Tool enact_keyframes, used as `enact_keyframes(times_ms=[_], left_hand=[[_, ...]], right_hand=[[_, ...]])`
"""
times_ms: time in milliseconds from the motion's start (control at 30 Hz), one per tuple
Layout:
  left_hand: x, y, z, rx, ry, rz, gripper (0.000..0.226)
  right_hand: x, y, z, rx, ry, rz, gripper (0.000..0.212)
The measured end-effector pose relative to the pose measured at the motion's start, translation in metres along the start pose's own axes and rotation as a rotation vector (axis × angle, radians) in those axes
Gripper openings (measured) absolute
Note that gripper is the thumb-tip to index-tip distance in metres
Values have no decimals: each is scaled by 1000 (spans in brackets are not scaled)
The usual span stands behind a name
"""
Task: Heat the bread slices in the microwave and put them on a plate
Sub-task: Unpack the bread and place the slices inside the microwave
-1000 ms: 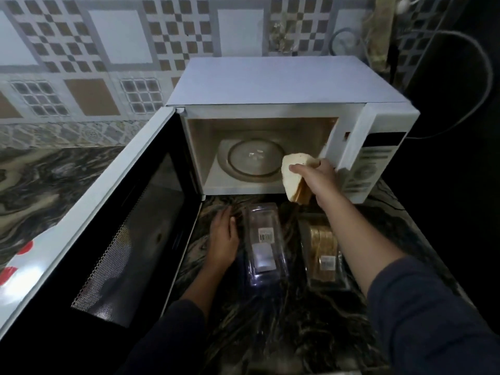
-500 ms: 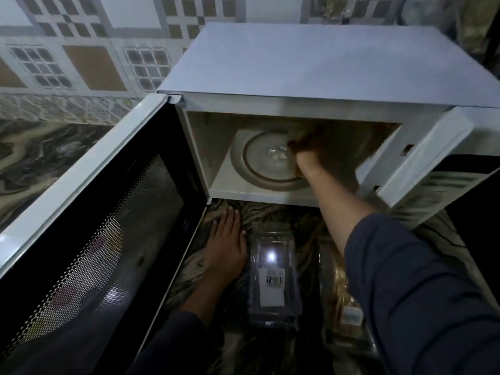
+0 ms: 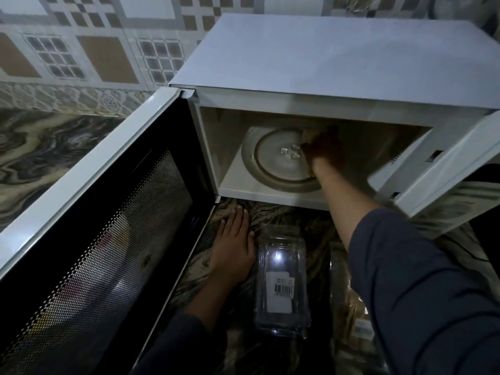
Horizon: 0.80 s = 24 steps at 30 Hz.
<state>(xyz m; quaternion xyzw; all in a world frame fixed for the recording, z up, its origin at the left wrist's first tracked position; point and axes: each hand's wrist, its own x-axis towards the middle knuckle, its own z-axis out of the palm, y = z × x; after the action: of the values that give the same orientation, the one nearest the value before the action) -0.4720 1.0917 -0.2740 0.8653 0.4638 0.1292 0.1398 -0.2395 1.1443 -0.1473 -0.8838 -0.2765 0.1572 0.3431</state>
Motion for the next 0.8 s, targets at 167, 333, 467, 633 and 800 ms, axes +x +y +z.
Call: enact_keyframes(times_ms=[167, 333, 467, 633, 800], left_hand=[[0, -1, -1, -9, -2, 1, 72], [0, -1, -1, -10, 10, 2, 70], [-1, -2, -1, -3, 20, -4, 68], [1, -3, -6, -17, 17, -21, 72], [2, -3, -12, -45, -23, -38, 71]], right_hand=[[3, 3, 6, 12, 14, -14, 73], [2, 4, 8, 96, 38, 2, 68], [2, 3, 7, 2, -51, 7, 99], [-10, 0, -2, 21, -85, -103, 100], [-57, 10, -29, 225, 9, -53, 86]])
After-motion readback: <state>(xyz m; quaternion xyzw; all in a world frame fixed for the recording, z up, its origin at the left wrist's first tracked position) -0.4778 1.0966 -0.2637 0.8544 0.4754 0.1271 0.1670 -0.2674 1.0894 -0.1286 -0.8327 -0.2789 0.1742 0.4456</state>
